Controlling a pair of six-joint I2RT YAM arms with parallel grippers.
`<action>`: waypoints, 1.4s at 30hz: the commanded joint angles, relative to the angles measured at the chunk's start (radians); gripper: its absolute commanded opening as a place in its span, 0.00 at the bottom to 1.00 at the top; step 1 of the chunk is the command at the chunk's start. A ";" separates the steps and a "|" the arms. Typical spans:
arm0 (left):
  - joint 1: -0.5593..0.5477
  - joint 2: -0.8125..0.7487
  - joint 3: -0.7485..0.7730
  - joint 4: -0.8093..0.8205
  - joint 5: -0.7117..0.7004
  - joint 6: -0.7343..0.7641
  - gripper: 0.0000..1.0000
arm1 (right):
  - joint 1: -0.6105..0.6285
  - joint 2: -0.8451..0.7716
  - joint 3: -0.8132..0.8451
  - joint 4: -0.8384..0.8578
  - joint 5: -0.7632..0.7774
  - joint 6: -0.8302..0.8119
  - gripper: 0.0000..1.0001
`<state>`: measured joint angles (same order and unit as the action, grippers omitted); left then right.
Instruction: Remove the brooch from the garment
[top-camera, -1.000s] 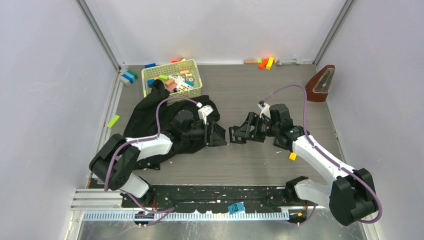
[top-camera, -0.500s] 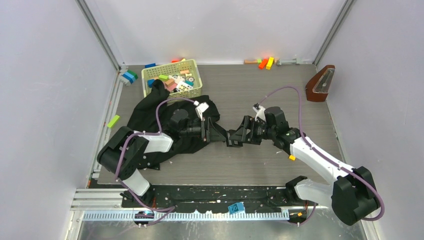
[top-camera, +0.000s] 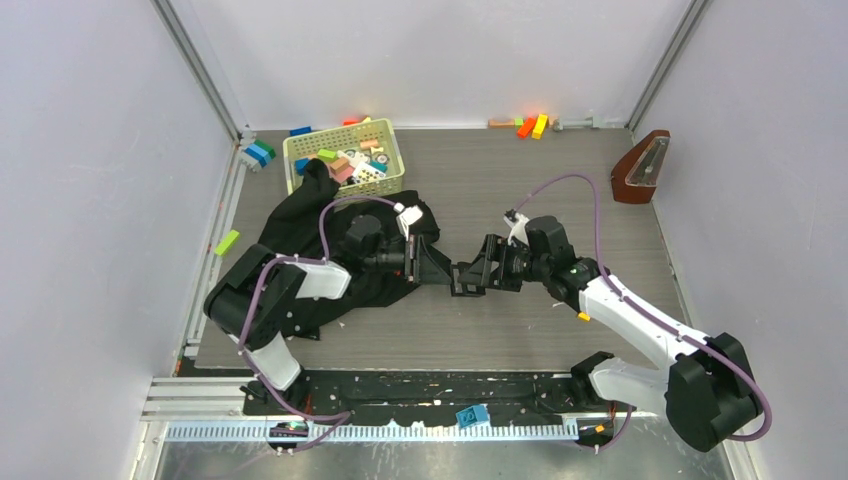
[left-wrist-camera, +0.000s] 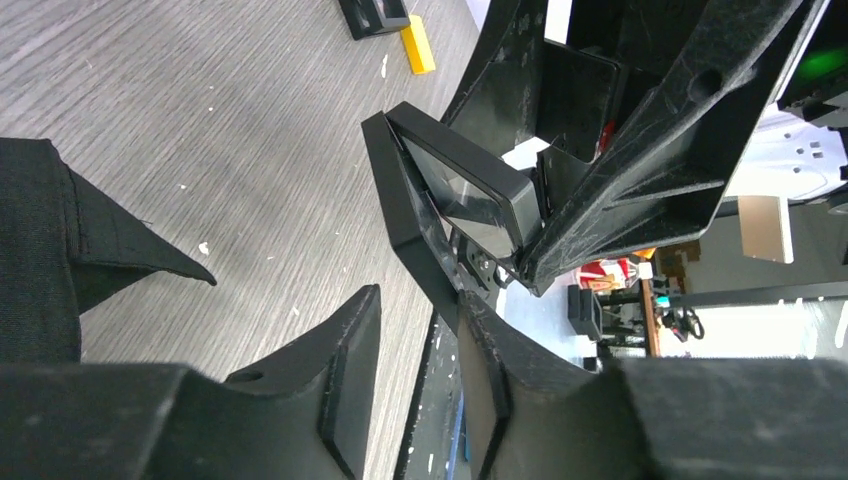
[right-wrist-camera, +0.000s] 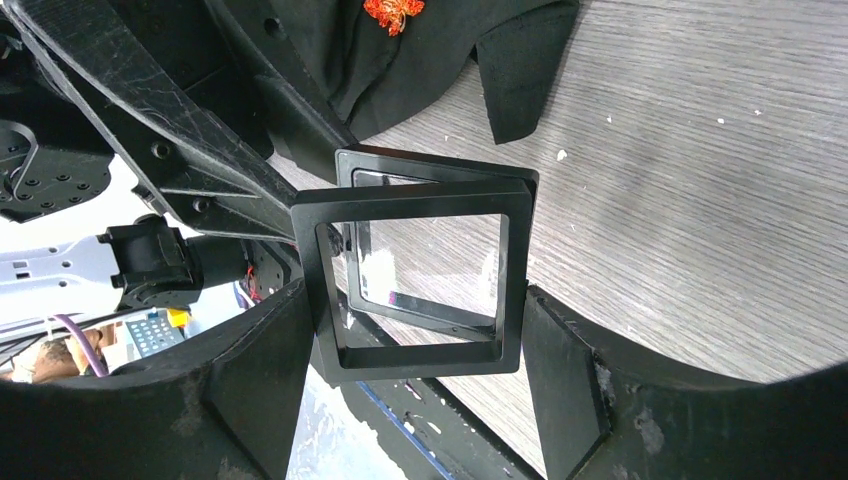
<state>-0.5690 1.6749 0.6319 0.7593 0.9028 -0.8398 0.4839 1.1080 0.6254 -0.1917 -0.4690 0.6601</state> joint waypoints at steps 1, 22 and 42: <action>0.001 0.038 0.031 0.066 0.028 -0.034 0.41 | 0.022 -0.020 0.007 0.060 -0.045 0.007 0.55; 0.015 -0.001 0.046 -0.117 -0.030 0.066 0.15 | 0.042 -0.097 -0.029 0.132 0.045 0.042 0.49; 0.064 -0.041 -0.042 0.120 0.007 -0.047 0.60 | 0.042 -0.109 -0.064 0.127 0.098 0.048 0.48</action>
<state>-0.5217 1.6371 0.6037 0.7219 0.8726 -0.8272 0.5209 0.9970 0.5385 -0.1005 -0.3756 0.7139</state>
